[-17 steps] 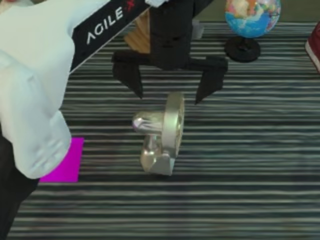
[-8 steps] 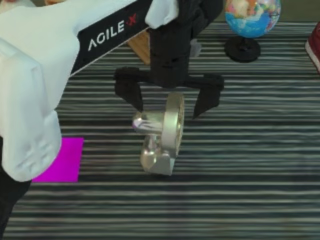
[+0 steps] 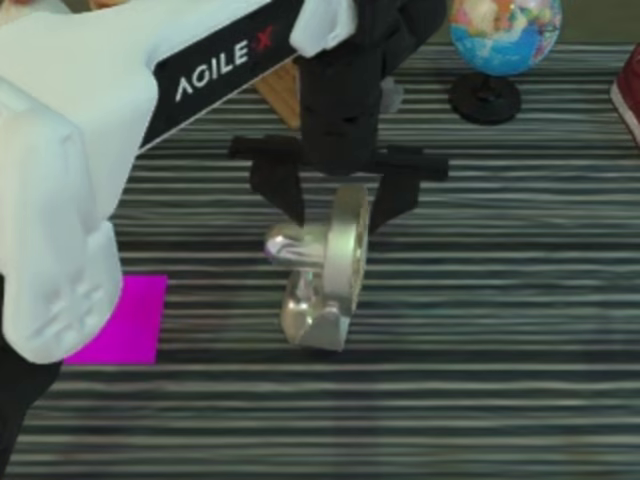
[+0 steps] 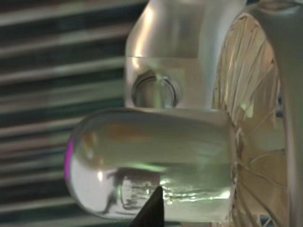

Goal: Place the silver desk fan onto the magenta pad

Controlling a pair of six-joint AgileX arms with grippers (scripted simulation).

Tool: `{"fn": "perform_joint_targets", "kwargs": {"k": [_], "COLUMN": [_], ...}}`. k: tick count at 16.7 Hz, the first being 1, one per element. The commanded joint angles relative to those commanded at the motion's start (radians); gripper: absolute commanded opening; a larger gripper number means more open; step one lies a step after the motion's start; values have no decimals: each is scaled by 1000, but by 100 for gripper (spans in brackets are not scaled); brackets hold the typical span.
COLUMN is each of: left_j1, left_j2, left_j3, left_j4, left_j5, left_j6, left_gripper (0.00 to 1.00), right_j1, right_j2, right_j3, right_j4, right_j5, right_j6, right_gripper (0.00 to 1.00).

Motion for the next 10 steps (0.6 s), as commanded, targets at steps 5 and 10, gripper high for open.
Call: {"fn": "perform_joint_targets", "kwargs": {"k": [5,10], "left_j1": [0,0], "left_j2": [0,0], "left_j3": [0,0], "left_j4": [0,0], "left_j5": [0,0], "left_j6": [0,0], "left_gripper": [10,0], "right_j1": [0,0], "right_j2": [0,0], "right_j3": [0,0], "right_j4": [0,0], "right_j5": [0,0], "right_j6": [0,0], "right_gripper": [100,100]}}
